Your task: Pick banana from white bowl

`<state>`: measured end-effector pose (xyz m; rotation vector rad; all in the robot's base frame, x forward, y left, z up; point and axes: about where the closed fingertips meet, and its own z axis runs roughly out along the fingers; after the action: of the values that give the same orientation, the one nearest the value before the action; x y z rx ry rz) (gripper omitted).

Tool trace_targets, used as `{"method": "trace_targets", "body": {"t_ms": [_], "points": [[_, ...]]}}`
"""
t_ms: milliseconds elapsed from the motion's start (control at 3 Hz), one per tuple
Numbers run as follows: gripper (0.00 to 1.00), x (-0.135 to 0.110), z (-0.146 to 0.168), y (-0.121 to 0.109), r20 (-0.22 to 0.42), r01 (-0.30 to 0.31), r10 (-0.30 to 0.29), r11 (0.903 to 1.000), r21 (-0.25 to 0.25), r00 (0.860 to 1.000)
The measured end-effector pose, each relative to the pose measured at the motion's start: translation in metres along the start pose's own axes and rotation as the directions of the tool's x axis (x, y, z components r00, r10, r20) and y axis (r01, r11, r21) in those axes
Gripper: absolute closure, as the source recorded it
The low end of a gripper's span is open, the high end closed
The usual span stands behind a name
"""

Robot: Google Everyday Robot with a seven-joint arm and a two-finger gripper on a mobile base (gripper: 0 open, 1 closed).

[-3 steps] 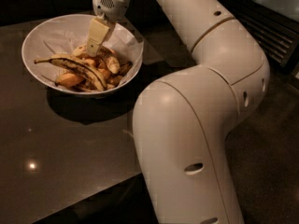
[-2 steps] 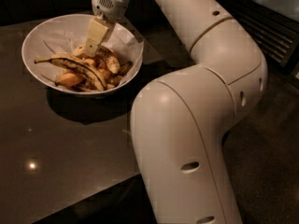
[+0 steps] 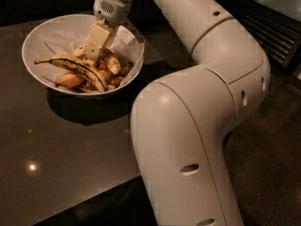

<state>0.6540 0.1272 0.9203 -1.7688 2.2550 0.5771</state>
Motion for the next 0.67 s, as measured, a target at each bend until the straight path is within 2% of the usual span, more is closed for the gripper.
{"method": "trace_targets", "body": {"t_ms": [333, 667], "points": [[0.35, 0.0031, 0.0038, -0.0004, -0.011, -0.006, 0.006, 1.0, -0.004, 1.0], [0.54, 0.0031, 0.0038, -0.0004, -0.011, -0.006, 0.006, 1.0, -0.004, 1.0]]}}
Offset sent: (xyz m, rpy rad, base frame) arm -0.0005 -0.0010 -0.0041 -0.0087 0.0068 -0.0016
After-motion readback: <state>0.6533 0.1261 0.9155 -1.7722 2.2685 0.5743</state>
